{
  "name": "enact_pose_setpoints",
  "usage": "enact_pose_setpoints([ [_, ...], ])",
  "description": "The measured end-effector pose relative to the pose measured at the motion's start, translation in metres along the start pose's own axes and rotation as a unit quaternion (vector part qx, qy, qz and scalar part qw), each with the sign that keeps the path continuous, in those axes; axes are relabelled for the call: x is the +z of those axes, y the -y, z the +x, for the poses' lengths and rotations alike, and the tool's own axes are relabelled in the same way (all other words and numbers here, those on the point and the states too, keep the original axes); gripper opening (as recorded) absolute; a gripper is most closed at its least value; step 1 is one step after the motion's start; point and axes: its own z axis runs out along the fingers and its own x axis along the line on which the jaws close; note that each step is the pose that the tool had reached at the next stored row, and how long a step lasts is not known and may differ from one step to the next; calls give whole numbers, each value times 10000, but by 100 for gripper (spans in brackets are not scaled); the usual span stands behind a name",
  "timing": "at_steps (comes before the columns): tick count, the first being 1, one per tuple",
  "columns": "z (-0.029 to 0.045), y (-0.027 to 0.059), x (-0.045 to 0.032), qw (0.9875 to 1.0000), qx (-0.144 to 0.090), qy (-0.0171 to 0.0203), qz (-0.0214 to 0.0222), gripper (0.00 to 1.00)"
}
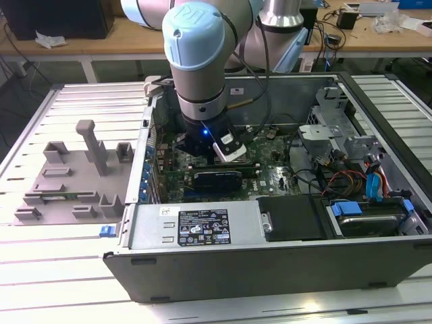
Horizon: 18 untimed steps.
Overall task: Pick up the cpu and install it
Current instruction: 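Install the second cpu locking lever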
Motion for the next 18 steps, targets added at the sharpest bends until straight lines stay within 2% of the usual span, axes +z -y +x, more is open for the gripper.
enact_pose_setpoints([
  [3, 13, 3, 19, 10000, 40, 12, -86, 11],
  [4, 17, 4, 24, 9999, 50, 15, -102, 11],
  [8, 13, 5, 20, 9999, 66, 14, -103, 11],
  [16, -101, 16, 17, 9998, 113, -97, -99, 11],
  [18, -108, 14, 12, 9998, 117, -105, -98, 11],
])
